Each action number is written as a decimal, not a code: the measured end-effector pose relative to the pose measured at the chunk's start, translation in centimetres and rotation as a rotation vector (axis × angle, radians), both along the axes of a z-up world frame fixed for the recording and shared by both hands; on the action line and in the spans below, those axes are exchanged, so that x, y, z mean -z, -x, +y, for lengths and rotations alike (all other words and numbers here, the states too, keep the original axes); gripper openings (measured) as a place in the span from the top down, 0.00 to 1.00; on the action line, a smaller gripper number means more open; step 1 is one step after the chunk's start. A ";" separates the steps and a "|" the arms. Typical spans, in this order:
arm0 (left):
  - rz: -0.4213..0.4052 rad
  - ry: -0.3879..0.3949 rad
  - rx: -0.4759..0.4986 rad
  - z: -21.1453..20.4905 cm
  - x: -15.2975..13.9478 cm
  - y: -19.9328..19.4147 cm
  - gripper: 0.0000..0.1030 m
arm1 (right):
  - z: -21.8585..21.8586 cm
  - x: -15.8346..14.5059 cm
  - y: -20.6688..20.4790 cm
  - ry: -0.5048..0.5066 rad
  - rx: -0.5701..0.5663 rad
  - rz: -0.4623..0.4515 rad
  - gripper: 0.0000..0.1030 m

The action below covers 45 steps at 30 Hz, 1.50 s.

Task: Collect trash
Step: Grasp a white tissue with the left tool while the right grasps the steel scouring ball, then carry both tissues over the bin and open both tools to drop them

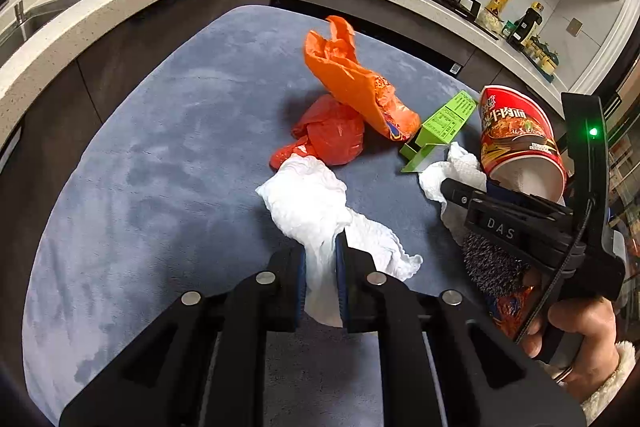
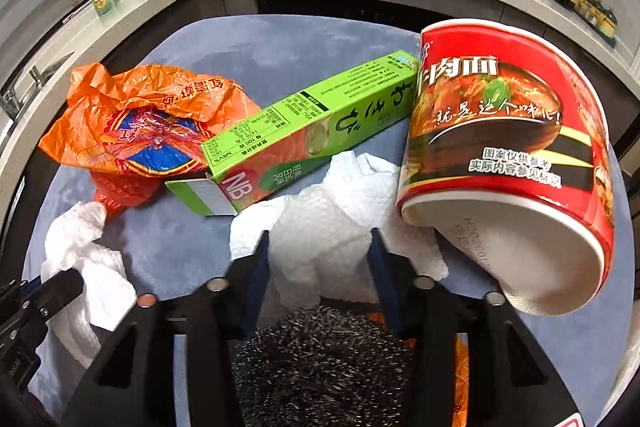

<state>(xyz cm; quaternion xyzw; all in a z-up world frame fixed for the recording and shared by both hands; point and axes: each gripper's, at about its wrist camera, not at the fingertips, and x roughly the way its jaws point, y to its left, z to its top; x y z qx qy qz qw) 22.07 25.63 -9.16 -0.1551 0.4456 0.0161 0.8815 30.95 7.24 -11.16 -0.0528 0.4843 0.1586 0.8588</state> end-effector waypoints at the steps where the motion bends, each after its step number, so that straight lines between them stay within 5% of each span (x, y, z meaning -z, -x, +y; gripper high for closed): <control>1: -0.001 0.000 0.002 -0.1 0.0 0.0 0.88 | 0.0 -0.1 0.2 0.003 -0.003 -0.003 0.74; 9: -0.030 0.004 0.025 -1.0 -1.3 0.8 0.88 | -1.0 -2.6 3.5 -0.087 -0.019 -0.056 0.93; 28: -0.253 -0.027 0.155 -7.4 -11.7 6.9 0.88 | -10.9 -17.0 13.5 -0.296 0.093 -0.370 0.94; 36: -0.323 -0.043 0.271 -13.0 -15.1 8.4 0.88 | -17.7 -19.6 17.4 -0.299 0.207 -0.452 0.94; 45: -0.363 -0.074 0.443 -22.5 -16.6 9.1 0.88 | -26.4 -19.2 21.3 -0.259 0.370 -0.488 0.94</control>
